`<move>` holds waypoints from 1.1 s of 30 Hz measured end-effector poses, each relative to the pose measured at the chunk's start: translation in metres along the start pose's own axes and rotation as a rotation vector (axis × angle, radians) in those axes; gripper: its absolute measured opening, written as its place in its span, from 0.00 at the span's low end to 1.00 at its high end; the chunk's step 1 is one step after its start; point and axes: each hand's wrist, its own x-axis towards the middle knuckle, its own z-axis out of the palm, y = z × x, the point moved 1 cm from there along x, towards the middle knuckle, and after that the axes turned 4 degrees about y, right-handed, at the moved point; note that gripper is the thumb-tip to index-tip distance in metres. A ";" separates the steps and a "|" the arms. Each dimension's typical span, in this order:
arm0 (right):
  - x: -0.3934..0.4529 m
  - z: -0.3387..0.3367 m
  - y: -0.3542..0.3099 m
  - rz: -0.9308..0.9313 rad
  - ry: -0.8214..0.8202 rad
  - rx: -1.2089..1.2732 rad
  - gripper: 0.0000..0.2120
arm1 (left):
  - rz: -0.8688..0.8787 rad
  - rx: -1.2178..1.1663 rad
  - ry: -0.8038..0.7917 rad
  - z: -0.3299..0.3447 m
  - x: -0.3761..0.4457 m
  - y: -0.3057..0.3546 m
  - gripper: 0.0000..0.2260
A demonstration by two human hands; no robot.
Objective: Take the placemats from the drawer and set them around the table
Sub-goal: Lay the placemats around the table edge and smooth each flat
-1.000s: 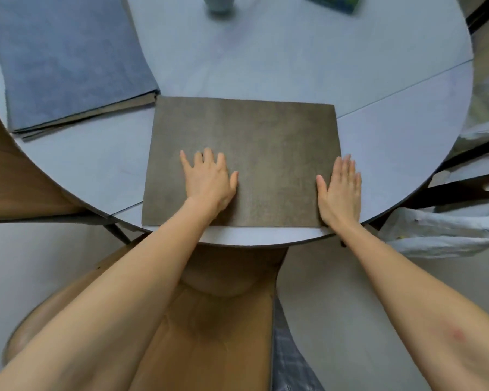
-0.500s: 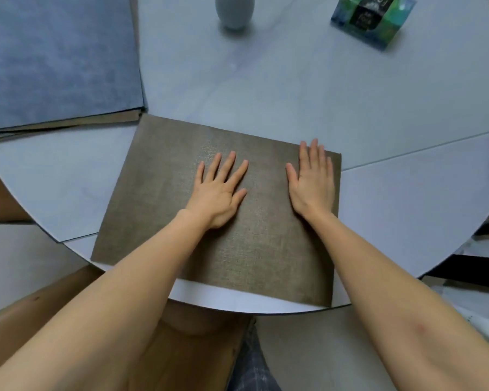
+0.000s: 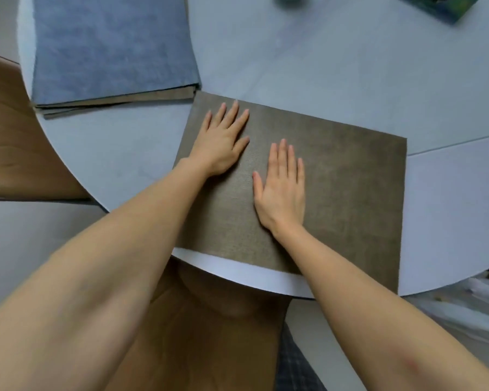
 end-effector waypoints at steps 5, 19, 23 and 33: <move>0.000 0.001 -0.003 0.005 0.016 -0.012 0.30 | -0.086 0.041 0.044 0.001 0.000 -0.016 0.32; -0.002 0.001 -0.004 0.029 0.044 -0.015 0.30 | 0.172 0.163 0.101 0.036 -0.182 -0.038 0.30; -0.018 0.007 -0.031 0.190 0.035 -0.035 0.29 | 0.133 0.183 0.113 0.037 -0.179 -0.039 0.29; -0.148 -0.009 0.041 -0.083 -0.124 -0.050 0.27 | 0.087 0.199 -0.079 0.018 -0.179 -0.032 0.29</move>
